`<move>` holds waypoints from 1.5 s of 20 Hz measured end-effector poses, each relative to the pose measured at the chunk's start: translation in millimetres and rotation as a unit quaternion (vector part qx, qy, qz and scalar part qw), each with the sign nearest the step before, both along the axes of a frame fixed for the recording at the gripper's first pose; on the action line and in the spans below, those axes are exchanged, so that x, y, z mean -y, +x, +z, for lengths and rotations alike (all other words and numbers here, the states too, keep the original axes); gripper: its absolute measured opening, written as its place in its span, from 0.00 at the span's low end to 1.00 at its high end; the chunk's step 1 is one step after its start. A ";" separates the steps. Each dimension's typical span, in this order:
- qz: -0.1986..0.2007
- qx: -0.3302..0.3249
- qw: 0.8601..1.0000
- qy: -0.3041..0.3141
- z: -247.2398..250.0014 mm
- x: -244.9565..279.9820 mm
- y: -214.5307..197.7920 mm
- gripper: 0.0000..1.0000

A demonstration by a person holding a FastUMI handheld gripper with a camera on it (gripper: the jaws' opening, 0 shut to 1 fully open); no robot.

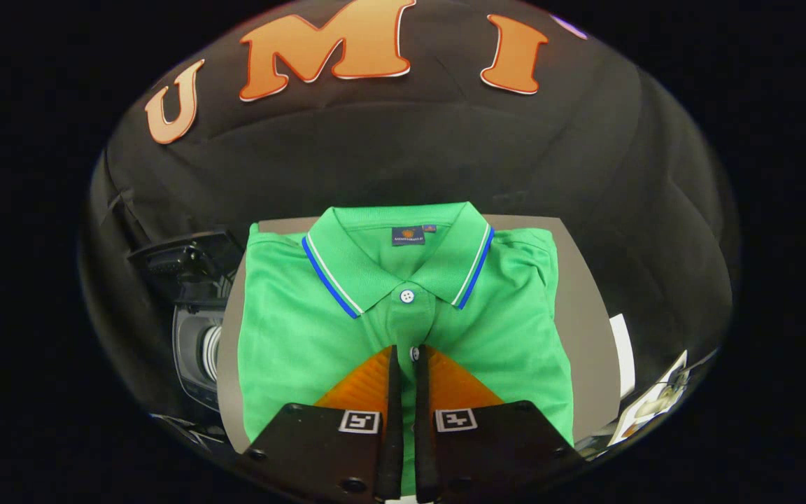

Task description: Put the clothes into the washing machine and then close the washing machine lid.

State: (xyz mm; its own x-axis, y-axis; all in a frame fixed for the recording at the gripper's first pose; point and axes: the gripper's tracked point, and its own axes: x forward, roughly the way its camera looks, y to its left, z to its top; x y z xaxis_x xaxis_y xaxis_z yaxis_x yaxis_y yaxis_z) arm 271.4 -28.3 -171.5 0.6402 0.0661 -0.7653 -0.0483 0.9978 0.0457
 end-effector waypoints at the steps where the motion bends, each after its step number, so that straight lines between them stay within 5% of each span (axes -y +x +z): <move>1: -0.003 0.018 1.000 0.009 4.3 0.3 -0.7 0.16; 17: 0.005 0.212 0.976 0.054 124.0 -2.9 -18.6 0.08; 30: 0.035 0.335 0.937 0.091 231.8 -41.2 -69.6 0.08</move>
State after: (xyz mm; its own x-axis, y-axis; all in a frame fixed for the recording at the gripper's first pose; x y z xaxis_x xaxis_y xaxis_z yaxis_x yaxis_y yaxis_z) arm 201.8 12.9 60.3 0.9624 0.2154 -0.1653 -0.1912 0.9699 0.1506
